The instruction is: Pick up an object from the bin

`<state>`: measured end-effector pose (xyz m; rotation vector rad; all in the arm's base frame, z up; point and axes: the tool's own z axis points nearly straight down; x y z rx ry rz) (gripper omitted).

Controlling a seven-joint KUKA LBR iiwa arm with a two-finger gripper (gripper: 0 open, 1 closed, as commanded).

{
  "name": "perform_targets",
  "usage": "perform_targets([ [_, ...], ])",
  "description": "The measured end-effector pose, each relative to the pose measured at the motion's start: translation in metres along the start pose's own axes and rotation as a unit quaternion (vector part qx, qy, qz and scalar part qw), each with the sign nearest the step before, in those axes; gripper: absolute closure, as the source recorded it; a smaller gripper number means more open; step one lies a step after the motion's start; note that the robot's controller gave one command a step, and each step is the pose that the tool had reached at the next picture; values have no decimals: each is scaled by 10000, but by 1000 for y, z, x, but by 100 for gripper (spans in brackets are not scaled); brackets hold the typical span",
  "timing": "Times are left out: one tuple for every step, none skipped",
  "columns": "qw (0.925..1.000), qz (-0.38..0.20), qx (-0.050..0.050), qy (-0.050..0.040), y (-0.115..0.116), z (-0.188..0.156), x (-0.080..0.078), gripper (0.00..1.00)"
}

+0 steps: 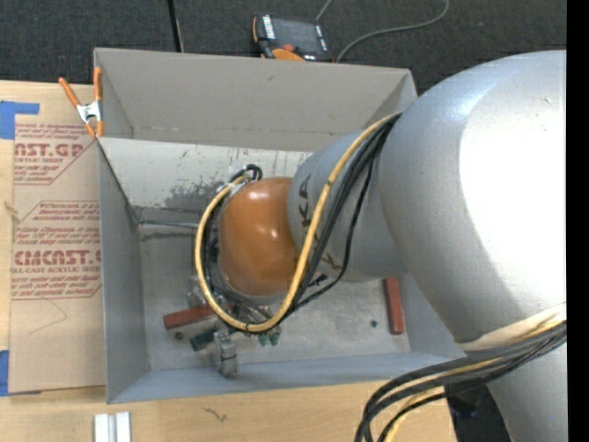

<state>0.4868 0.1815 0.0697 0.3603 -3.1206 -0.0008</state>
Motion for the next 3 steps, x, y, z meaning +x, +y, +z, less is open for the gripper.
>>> perform_targets([
  [10000, 6, -6, -3, 0, -3, -1, 100],
  [9990, -448, 6, -3, 7, -1, -11, 100],
  [9984, -569, -1, -46, 11, -172, -19, 100],
])
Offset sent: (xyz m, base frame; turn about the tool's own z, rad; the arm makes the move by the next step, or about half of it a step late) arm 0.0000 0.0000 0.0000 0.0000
